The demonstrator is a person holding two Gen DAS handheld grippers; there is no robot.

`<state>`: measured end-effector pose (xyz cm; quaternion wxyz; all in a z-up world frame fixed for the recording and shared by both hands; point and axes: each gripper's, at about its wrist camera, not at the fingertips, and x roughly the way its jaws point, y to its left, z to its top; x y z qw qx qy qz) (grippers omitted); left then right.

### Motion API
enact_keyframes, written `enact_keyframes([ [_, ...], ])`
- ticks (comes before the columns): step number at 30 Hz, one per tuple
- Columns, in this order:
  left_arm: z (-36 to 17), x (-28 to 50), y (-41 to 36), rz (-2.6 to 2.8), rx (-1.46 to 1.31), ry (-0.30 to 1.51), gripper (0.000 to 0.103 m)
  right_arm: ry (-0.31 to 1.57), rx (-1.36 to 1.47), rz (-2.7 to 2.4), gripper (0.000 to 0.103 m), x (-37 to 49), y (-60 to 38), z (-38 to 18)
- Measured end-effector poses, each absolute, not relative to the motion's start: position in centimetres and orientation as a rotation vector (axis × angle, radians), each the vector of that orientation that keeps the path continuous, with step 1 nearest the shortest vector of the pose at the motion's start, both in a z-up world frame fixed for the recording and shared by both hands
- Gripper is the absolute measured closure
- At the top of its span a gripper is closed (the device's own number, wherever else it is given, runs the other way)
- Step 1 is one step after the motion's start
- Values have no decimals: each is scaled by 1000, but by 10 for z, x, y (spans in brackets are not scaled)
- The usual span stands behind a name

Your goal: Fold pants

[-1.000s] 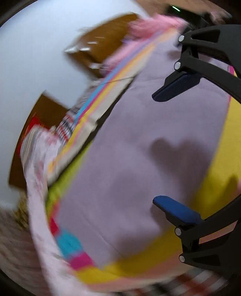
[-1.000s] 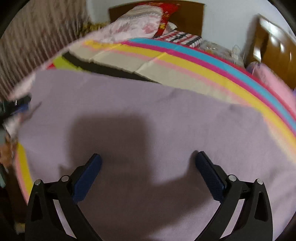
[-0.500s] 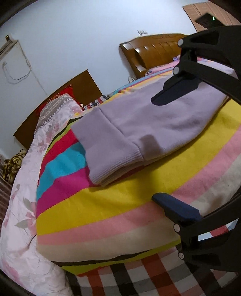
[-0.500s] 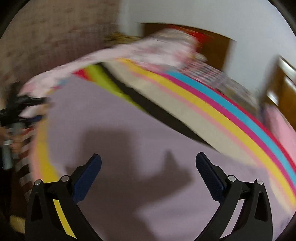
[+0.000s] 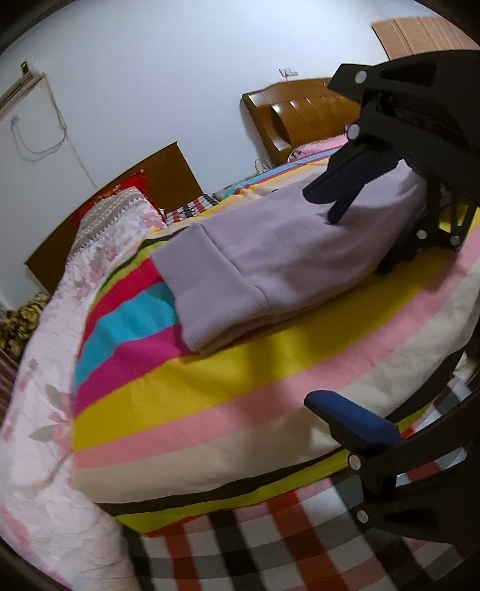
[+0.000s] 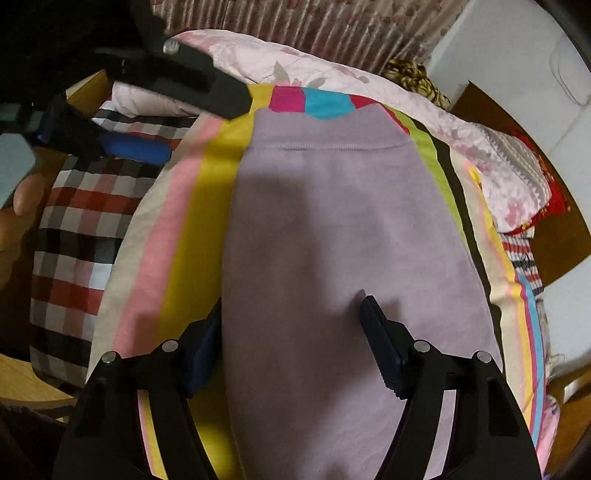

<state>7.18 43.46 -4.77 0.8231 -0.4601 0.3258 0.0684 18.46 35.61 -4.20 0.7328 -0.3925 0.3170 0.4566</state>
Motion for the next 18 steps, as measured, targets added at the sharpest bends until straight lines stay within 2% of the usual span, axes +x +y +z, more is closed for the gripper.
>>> enact_keyframes([
  [1,-50,73,435,129,-1003,691,2,698,-850,1018,64,185,355,-40],
  [2,-52,73,434,117,-1018,687,2,706,-808,1025,72,186,353,-36],
  [4,-55,76,433,88,-1050,677,2,743,-696,1018,75,192,344,-30],
  [8,-63,88,422,20,-1089,681,2,822,-494,1027,76,217,328,-25],
  [16,-78,125,439,13,-1134,550,4,825,-481,1037,76,211,327,-26],
  [17,-77,128,442,11,-1136,531,6,831,-474,1043,75,213,328,-27],
  [18,-77,131,445,12,-1135,514,18,842,-467,1052,74,214,327,-27],
])
